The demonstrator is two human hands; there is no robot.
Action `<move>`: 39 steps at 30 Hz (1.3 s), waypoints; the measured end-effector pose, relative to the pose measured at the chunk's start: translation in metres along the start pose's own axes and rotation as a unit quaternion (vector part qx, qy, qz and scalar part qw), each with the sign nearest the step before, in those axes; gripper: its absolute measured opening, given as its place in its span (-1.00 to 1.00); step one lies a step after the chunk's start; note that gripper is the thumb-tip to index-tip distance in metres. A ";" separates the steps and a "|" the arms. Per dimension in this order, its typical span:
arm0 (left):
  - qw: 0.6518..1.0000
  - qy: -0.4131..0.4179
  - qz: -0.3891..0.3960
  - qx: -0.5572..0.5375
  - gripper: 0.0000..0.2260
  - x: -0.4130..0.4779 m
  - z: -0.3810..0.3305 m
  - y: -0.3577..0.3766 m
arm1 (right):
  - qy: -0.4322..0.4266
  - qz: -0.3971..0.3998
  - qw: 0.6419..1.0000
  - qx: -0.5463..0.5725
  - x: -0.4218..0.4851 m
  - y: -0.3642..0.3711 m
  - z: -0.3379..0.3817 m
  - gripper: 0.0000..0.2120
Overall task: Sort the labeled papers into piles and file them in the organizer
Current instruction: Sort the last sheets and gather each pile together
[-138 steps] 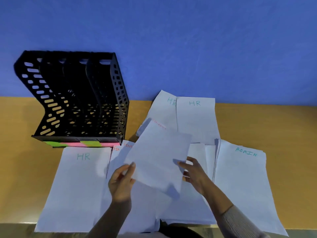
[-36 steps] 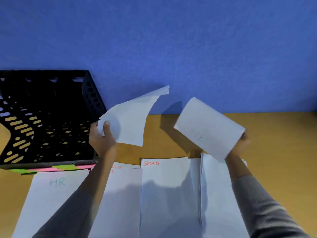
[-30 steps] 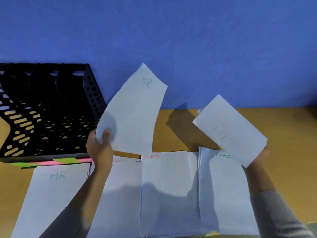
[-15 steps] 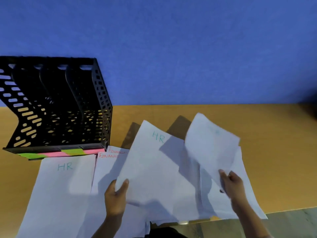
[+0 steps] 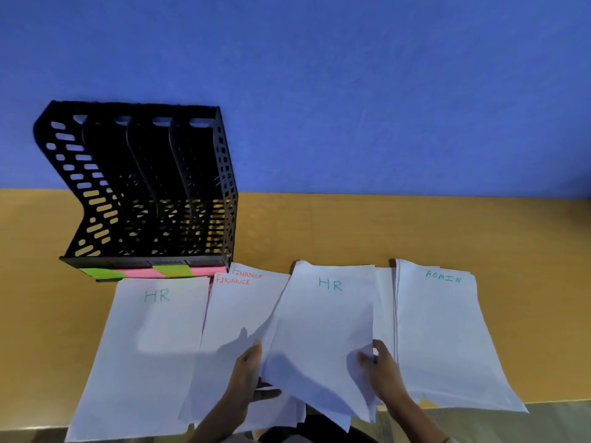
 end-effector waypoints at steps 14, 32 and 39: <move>0.944 0.315 -0.007 0.095 -0.82 -0.006 0.001 -0.031 | -0.033 0.057 0.998 -0.022 -0.024 0.035 0.003 -0.48; 0.915 0.236 -0.327 -0.034 -0.76 -0.029 0.049 -0.235 | -0.113 0.077 0.987 -0.082 -0.035 0.061 0.019 -0.74; 0.899 0.244 -0.362 0.000 -0.75 -0.028 0.050 -0.262 | -0.147 0.084 0.977 -0.130 -0.048 0.074 0.025 -0.79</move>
Point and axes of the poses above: each hand's wrist, its own x-axis towards the middle knuckle, its own y-axis out of the palm, z = x × y, the point moved 2 cm from there along x, towards the middle knuckle, and after that the axes turned 9 degrees about y, right-handed, at the moved point
